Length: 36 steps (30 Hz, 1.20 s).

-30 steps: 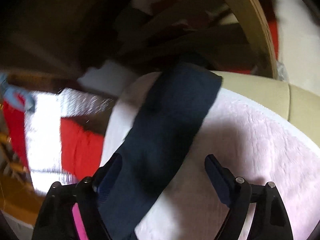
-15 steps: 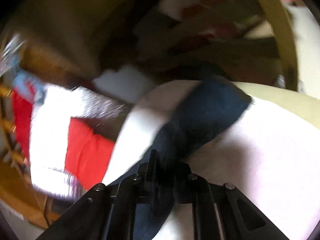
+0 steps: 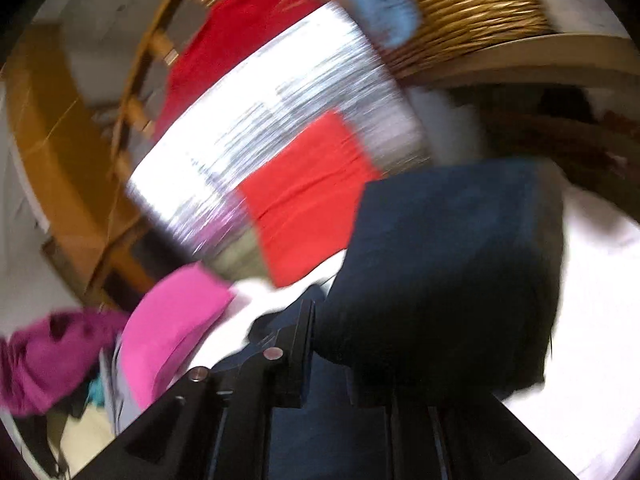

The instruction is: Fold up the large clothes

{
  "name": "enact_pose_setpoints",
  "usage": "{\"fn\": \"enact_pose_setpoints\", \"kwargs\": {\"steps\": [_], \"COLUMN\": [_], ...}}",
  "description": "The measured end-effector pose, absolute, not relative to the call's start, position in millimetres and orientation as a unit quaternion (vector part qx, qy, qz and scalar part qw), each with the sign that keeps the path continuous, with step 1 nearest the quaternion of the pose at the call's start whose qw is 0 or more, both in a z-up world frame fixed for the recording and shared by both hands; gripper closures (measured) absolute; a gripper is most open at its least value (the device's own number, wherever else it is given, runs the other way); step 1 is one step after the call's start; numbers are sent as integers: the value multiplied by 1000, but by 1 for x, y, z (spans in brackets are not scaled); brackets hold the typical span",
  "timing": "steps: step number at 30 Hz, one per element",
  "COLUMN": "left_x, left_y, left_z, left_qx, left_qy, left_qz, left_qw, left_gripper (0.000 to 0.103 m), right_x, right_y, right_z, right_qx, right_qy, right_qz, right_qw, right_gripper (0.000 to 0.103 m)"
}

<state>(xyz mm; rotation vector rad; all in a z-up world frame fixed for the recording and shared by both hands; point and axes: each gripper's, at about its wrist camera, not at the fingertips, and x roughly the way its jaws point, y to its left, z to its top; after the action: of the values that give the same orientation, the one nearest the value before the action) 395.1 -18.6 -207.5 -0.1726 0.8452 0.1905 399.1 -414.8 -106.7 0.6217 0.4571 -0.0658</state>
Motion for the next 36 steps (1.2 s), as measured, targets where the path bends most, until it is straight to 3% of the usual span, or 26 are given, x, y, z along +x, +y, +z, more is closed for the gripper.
{"fn": "enact_pose_setpoints", "kwargs": {"steps": [7,10,11,13,14,15,24,33,36], "left_x": [391,392,393,395,395,395,401,389,387], "left_y": [25,45,49,58,61,63,55,14,-5], "left_z": [-197,-196,-196,-197,-197,-197,-192,-179,-177], "left_qx": [-132,-161,-169,-188,-194,-200,-200,-123,-81], "left_qy": [398,399,400,401,401,400,392,377,362], "left_qz": [122,135,138,142,139,141,118,2,-23], "left_qw": [900,893,890,885,885,883,890,918,928], "left_gripper": [0,0,0,0,0,0,0,0,0], "right_x": [459,470,473,483,476,477,412,325,312], "right_y": [-288,-248,-238,-224,-222,-219,-268,-403,-444], "right_z": [-149,-180,-192,-211,-220,-227,-202,-196,-204], "right_qx": [306,313,313,320,329,340,376,480,481], "right_qy": [293,333,349,387,403,418,395,253,245], "right_qz": [48,67,71,84,98,114,223,32,-22], "right_qw": [905,887,880,861,849,835,808,839,842], "right_gripper": [89,83,77,45,21,14,14,15,16]}}
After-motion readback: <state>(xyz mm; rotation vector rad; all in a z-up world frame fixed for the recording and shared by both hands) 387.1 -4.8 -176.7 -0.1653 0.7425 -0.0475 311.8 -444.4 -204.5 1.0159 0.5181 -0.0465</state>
